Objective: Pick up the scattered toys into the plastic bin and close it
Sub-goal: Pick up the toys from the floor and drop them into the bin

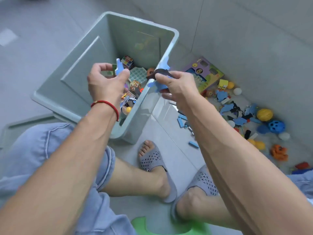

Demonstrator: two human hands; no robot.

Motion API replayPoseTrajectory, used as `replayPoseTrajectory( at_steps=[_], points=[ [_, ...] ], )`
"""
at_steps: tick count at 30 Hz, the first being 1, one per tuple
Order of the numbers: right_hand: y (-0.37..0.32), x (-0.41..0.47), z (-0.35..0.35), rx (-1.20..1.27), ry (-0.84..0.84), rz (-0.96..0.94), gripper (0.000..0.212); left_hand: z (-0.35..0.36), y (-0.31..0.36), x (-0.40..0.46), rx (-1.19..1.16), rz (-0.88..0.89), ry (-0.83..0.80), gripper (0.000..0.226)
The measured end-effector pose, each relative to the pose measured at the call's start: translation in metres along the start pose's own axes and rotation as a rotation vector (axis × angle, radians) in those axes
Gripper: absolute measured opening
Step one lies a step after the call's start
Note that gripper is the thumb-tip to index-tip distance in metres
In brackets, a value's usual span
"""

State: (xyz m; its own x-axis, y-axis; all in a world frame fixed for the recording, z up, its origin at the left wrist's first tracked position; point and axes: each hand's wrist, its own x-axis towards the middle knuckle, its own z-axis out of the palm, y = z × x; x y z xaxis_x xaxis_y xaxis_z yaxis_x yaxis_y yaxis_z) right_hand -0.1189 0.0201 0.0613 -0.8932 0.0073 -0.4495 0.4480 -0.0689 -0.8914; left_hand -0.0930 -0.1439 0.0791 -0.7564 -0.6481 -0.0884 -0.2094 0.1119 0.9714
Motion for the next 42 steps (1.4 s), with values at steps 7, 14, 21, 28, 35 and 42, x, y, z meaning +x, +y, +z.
replayPoseTrajectory(
  at_steps=[7,14,21,28,35,42],
  points=[
    [-0.048,-0.005,0.048,0.001,-0.188,0.135,0.05,-0.026,0.016,0.024,0.063,-0.113,0.06,0.057],
    [-0.035,-0.012,-0.089,-0.349,0.034,0.051,0.03,0.026,0.015,-0.031,0.219,0.014,-0.34,0.028],
    [0.085,-0.014,-0.195,-1.046,0.06,0.294,0.019,0.1,-0.068,-0.096,0.622,-0.126,-0.767,0.019],
    [0.197,0.019,-0.188,-1.293,-0.037,0.321,0.052,0.145,-0.139,-0.11,0.902,-0.301,-0.853,0.034],
    [0.225,0.079,-0.159,-1.321,0.097,0.123,0.079,0.171,-0.19,-0.117,0.959,-0.437,-0.841,0.042],
    [0.25,0.104,-0.157,-1.369,0.137,-0.001,0.073,0.185,-0.23,-0.137,0.899,-0.512,-0.818,0.047]
  ],
)
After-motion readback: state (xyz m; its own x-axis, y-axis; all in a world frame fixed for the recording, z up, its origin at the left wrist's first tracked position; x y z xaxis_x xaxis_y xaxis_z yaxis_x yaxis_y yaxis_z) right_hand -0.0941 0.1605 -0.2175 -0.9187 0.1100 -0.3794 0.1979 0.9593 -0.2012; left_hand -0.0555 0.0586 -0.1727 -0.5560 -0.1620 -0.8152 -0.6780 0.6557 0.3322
